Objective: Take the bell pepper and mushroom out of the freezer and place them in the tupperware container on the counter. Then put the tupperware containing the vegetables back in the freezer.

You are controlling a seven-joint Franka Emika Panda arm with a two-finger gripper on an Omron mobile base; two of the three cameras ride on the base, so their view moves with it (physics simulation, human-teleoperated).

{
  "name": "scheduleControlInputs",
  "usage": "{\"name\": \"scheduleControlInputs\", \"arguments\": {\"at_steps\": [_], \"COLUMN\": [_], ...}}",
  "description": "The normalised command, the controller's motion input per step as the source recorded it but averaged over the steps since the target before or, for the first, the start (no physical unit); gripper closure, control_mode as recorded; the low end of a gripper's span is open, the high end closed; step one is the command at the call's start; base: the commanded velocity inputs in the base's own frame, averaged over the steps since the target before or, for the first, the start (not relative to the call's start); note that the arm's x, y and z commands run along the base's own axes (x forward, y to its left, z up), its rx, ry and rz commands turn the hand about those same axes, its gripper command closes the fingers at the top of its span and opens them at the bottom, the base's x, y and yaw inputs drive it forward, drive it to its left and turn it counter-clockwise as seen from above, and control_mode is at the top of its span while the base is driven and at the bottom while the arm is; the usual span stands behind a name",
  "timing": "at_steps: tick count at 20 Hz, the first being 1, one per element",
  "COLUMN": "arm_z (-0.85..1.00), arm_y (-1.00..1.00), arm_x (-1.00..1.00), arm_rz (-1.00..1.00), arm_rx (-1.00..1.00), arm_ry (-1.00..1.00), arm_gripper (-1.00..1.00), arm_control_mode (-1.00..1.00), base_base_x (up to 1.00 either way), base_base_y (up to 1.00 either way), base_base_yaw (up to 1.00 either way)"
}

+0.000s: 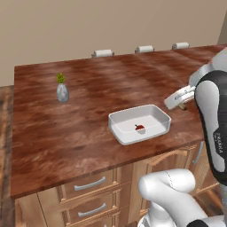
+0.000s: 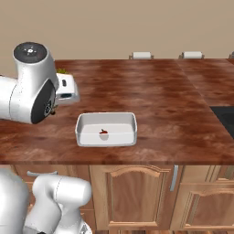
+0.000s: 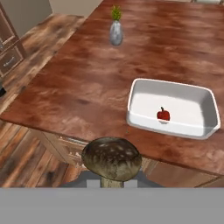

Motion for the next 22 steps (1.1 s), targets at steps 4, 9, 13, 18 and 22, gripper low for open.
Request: {"name": "scheduleControlInputs", "arguments": {"at_steps": [4, 9, 13, 18, 22], "arm_z": [-1.00, -0.97, -0.67, -0.42, -0.72], "arm_y": [0.00, -0.01, -0.04, 0.00, 0.00], "arm_x": [1.00, 1.00, 1.00, 0.97, 0.88], "arm_rz": [0.03, 0.06, 0.09, 0.09, 0.06], "arm_rx": [-0.24, -0.13, -0.05, -0.03, -0.03], "arm_ry": [0.29, 0.42, 0.42, 0.22, 0.01], "arm_gripper": [1.00, 1.00, 1.00, 1.00, 1.00], "arm_control_mode": [-1.00, -1.00, -1.00, -1.00, -1.00], "base_base_x": [0.00, 0.00, 0.00, 0.00, 0.00], "base_base_y": [0.00, 0.00, 0.00, 0.00, 0.00], "base_base_yaw": [0.00, 0.00, 0.00, 0.00, 0.00]}}
